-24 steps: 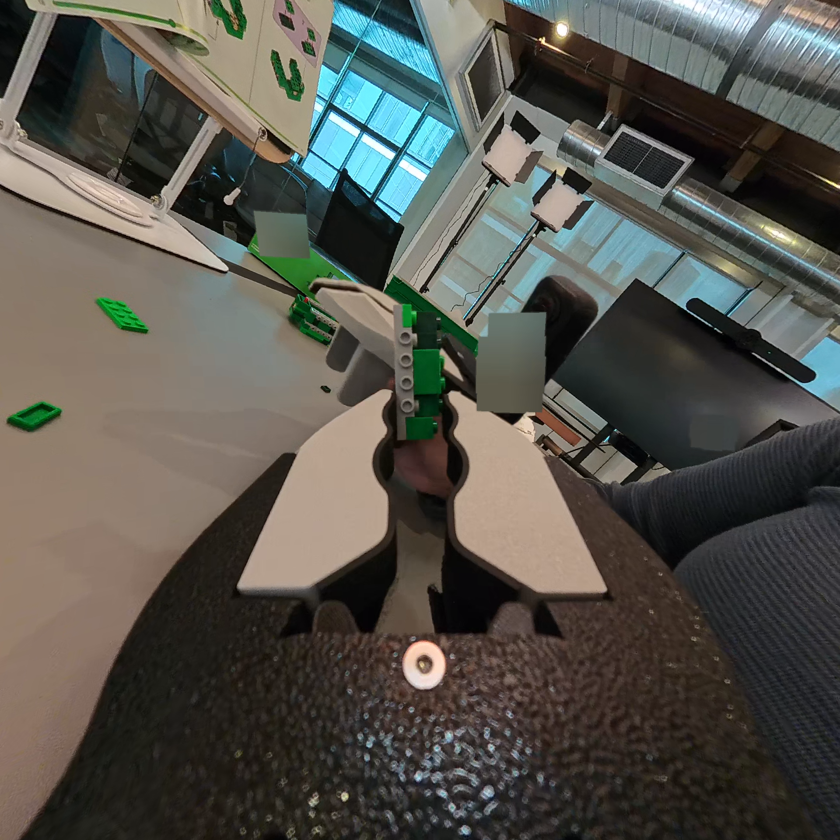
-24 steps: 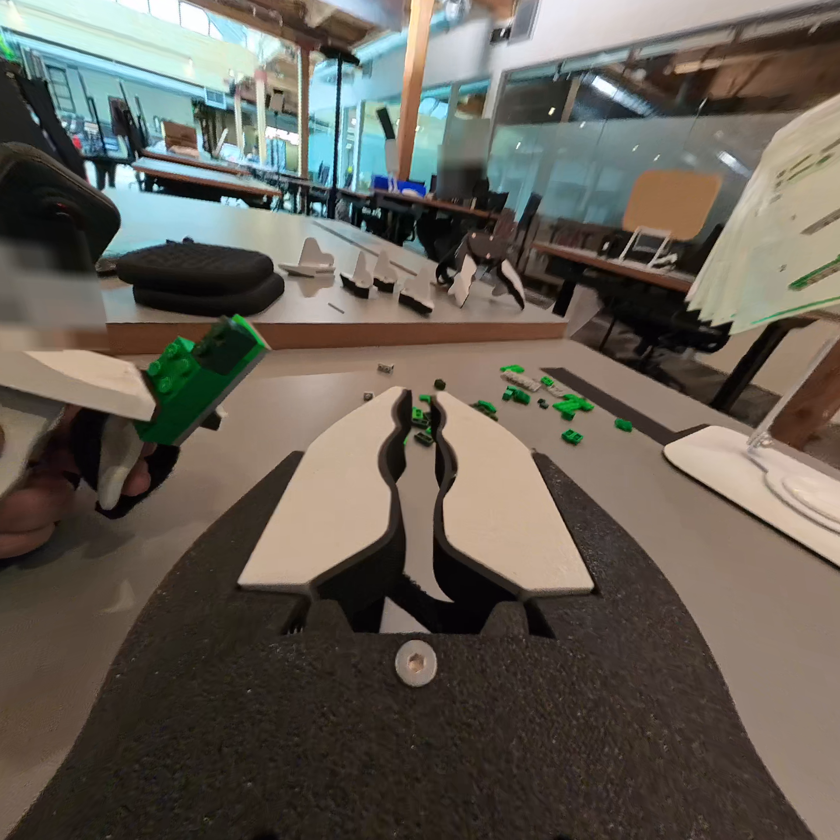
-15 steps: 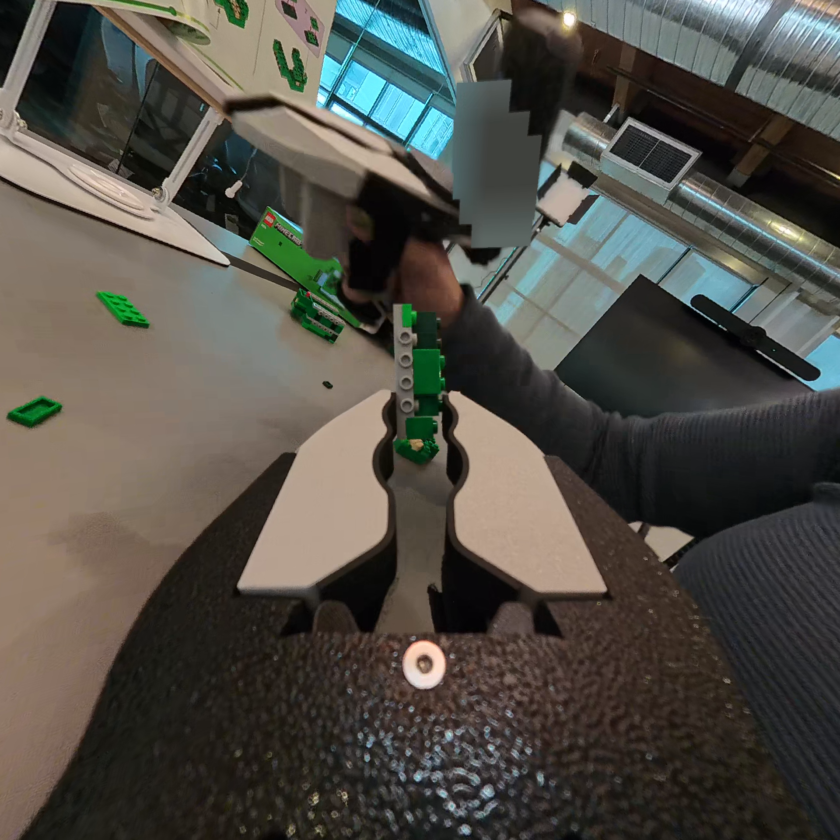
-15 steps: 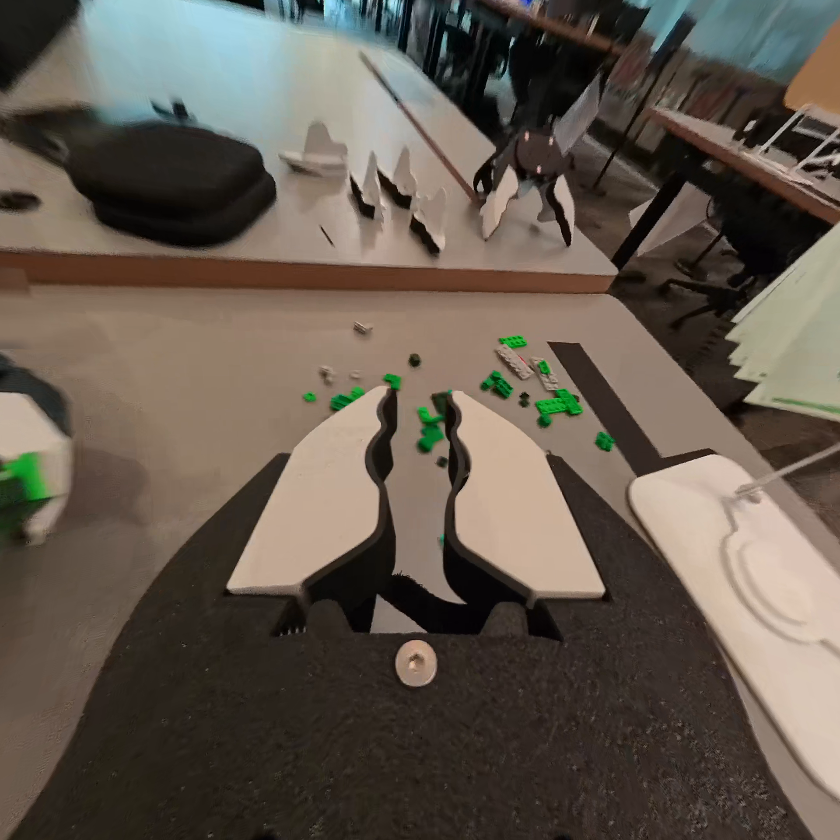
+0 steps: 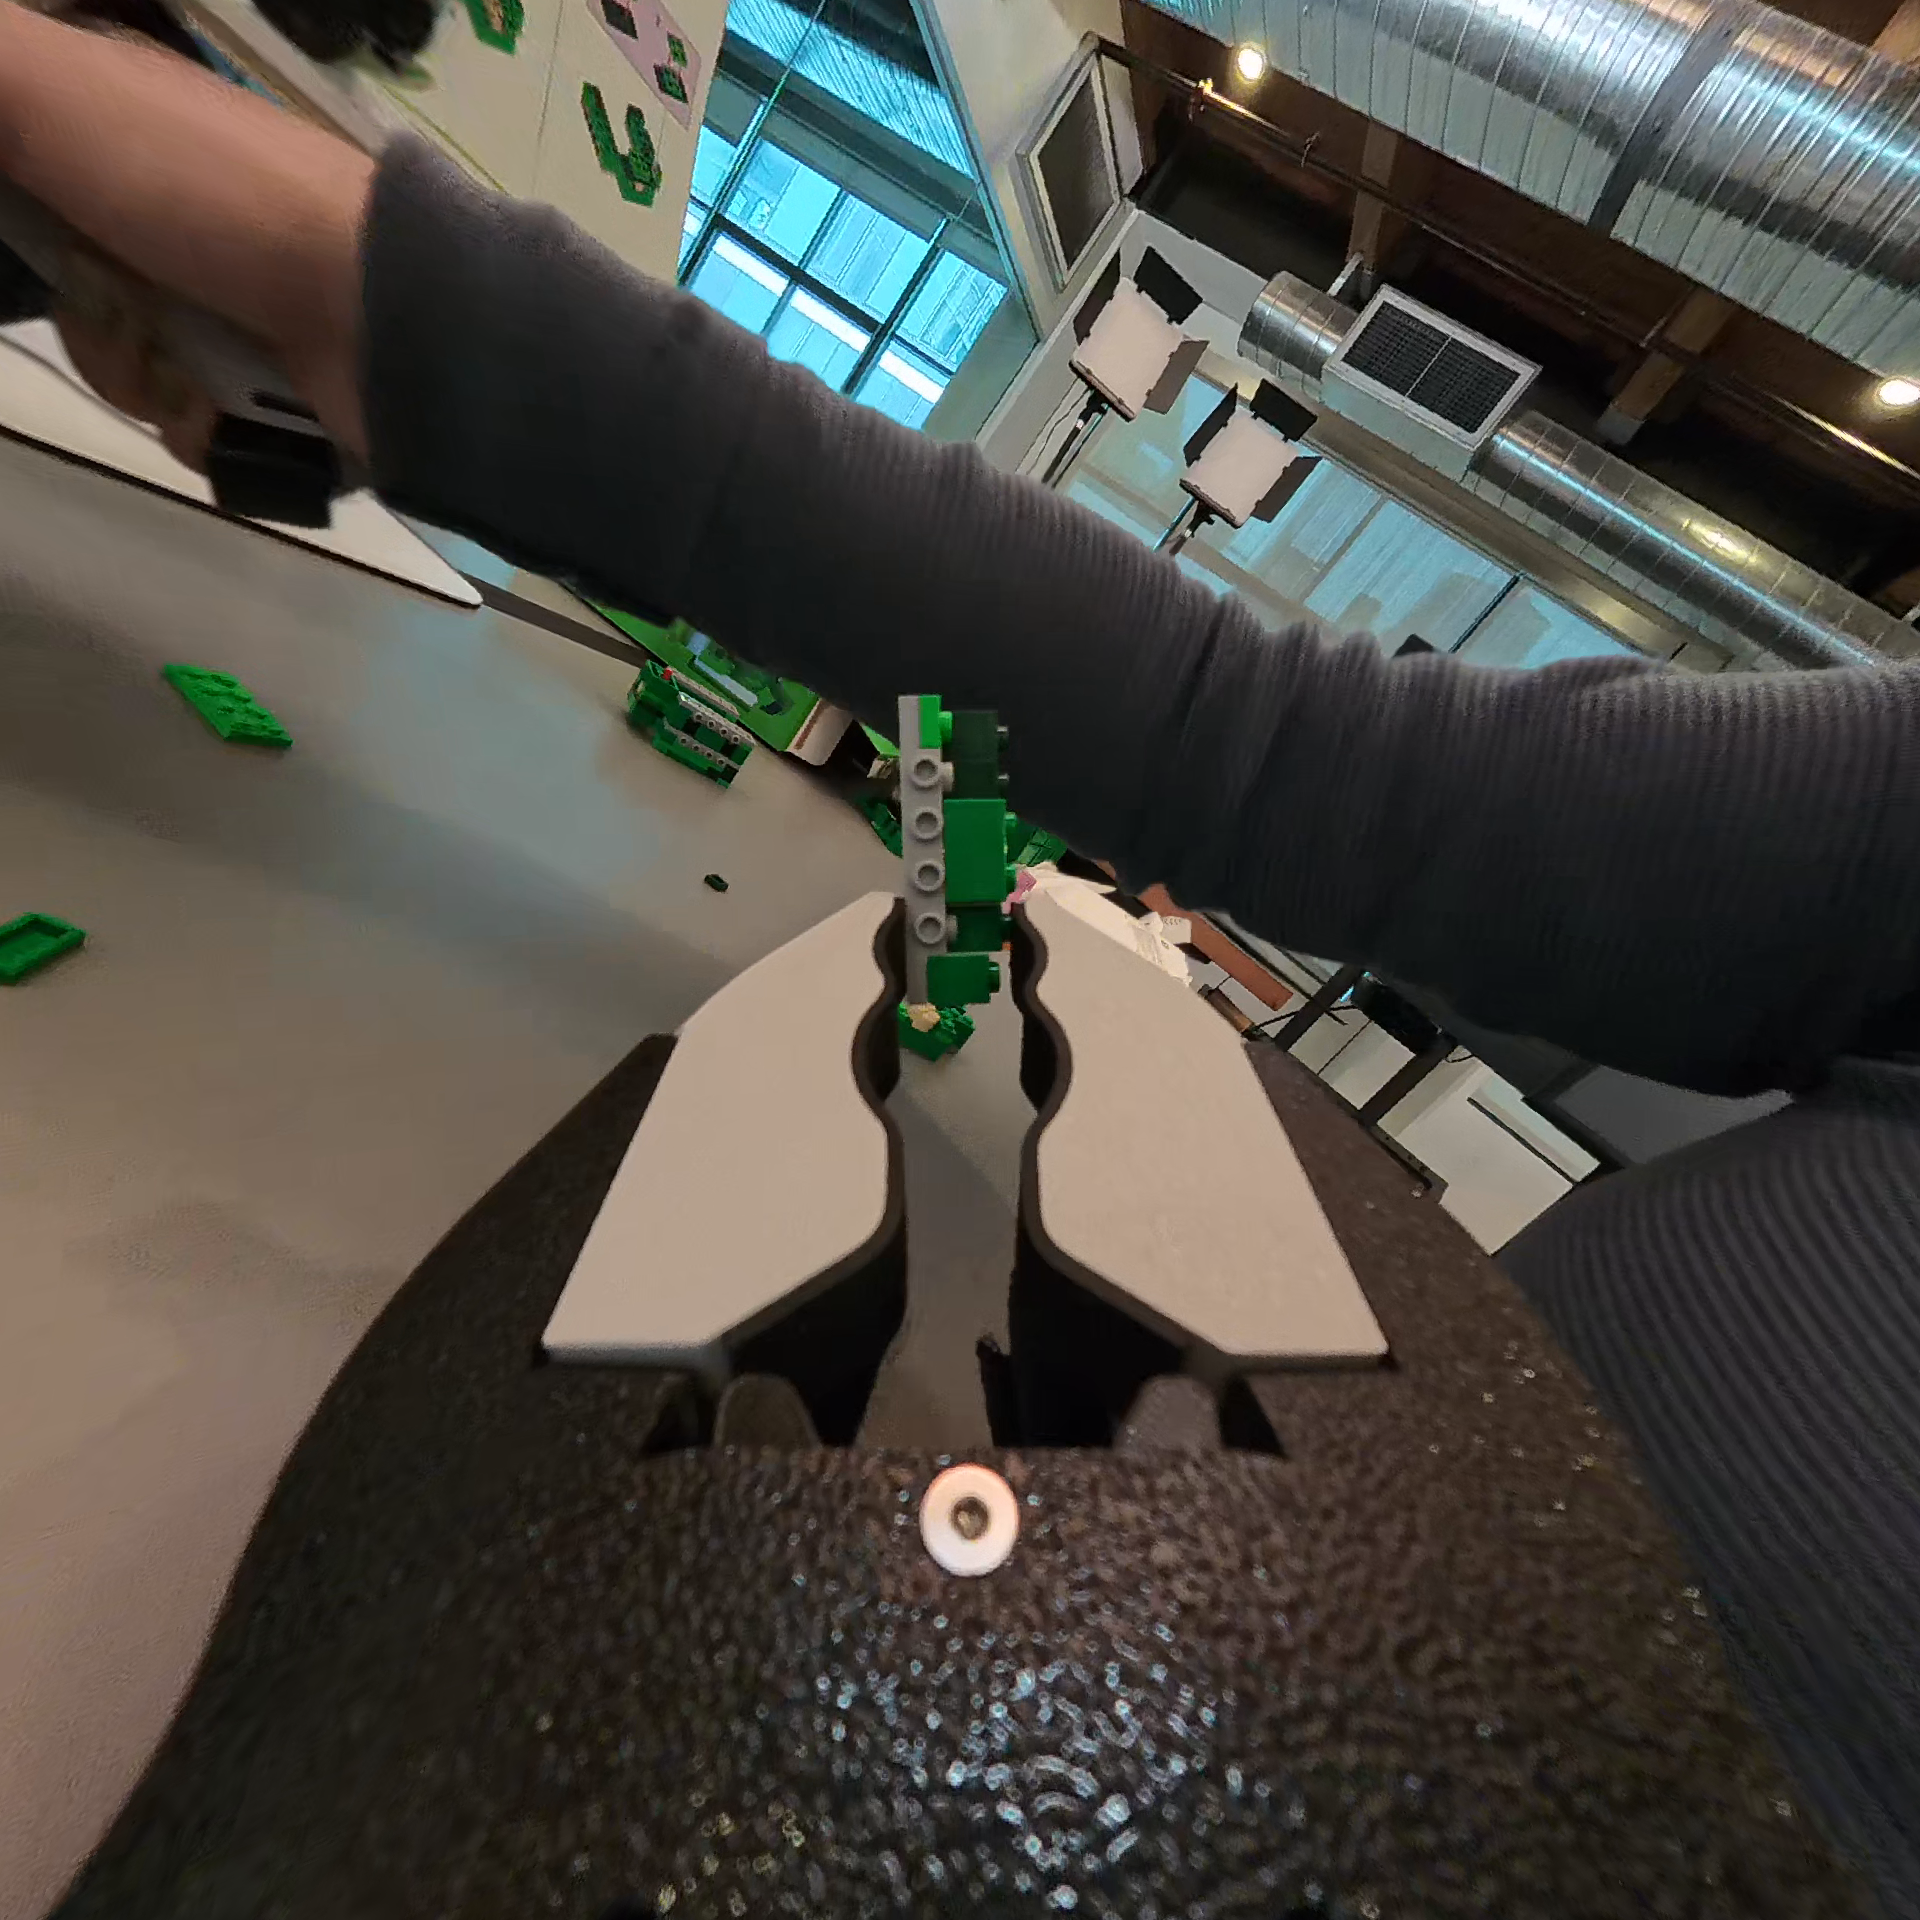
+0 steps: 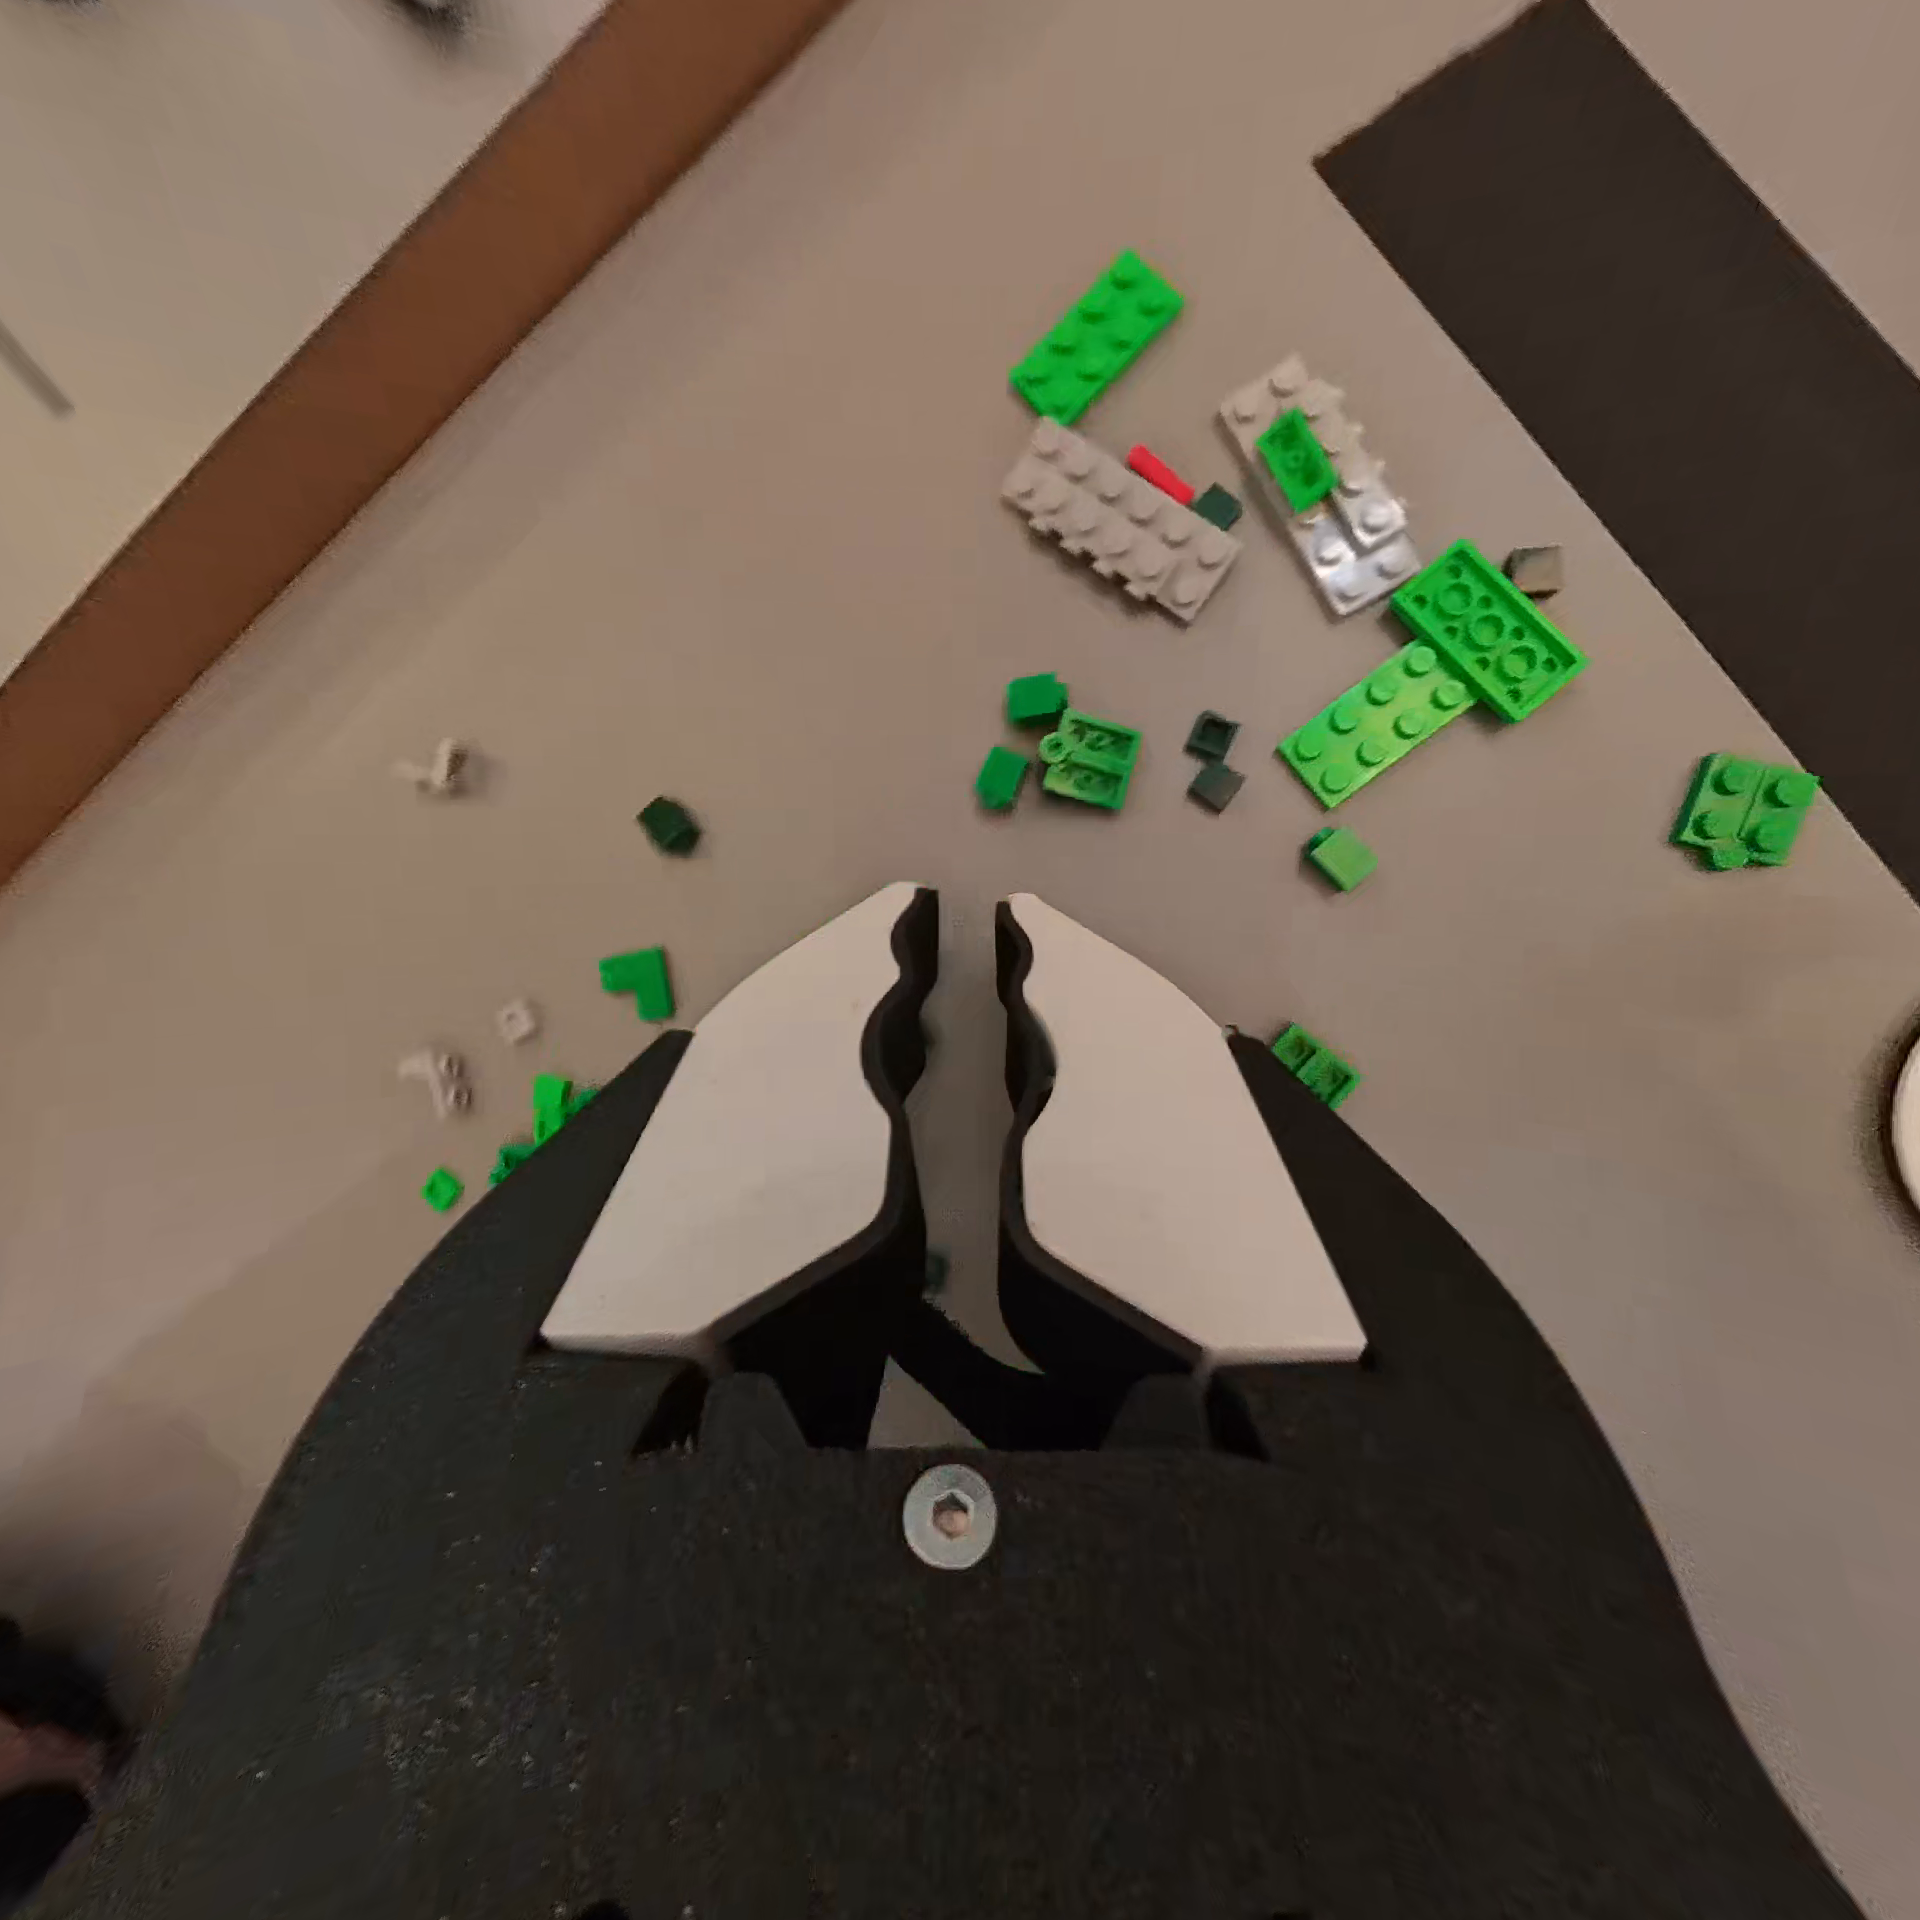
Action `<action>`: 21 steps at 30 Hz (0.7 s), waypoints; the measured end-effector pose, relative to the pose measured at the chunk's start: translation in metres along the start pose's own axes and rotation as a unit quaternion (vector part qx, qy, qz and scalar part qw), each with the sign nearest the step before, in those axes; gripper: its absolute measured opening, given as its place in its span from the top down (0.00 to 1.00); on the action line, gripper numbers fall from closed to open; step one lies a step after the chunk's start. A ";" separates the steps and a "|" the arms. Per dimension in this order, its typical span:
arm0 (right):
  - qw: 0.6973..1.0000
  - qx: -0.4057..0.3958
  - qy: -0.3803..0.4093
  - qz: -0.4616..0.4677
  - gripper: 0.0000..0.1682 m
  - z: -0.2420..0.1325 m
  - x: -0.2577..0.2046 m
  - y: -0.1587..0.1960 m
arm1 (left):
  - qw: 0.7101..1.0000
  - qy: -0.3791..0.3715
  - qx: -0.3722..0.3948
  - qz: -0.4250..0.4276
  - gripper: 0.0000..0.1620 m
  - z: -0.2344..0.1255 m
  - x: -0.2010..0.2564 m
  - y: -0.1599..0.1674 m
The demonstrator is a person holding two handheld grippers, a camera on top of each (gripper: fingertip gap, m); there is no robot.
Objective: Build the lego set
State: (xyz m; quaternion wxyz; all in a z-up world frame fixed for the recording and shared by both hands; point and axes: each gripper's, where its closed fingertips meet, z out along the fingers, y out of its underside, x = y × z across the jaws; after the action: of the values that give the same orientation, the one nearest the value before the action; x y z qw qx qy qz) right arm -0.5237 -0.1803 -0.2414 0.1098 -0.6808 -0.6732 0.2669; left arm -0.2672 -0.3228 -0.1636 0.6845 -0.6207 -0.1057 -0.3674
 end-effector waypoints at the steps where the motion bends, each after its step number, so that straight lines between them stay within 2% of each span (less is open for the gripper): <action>1: 1.000 -0.010 0.005 0.014 0.93 0.005 0.003 -0.002 | 1.000 0.002 0.000 -0.001 0.89 0.000 0.000 0.000; 4: 0.998 -0.038 -0.001 0.055 0.91 0.015 0.003 -0.006 | 1.000 0.007 -0.001 -0.003 0.89 0.000 0.001 0.000; 10: 0.995 -0.075 0.019 0.062 0.89 0.027 0.003 -0.007 | 1.000 0.015 -0.002 -0.006 0.89 0.000 0.003 0.001; 14: 0.993 -0.085 0.059 0.048 0.90 0.033 0.009 -0.009 | 1.000 0.017 -0.001 -0.007 0.89 0.000 0.004 0.000; 18: 0.992 -0.089 0.078 0.038 0.95 0.036 0.012 -0.012 | 1.000 0.019 -0.001 -0.008 0.89 0.000 0.004 0.000; 21: 0.991 -0.108 0.082 0.009 0.95 0.033 0.010 -0.009 | 1.000 0.021 -0.002 -0.009 0.89 0.000 0.004 0.001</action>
State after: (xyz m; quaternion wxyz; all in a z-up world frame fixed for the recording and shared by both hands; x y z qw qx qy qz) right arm -0.5488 -0.1774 -0.2666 0.0881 -0.7143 -0.6807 0.1367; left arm -0.2640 -0.3248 -0.1616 0.6820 -0.6133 -0.0960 -0.3867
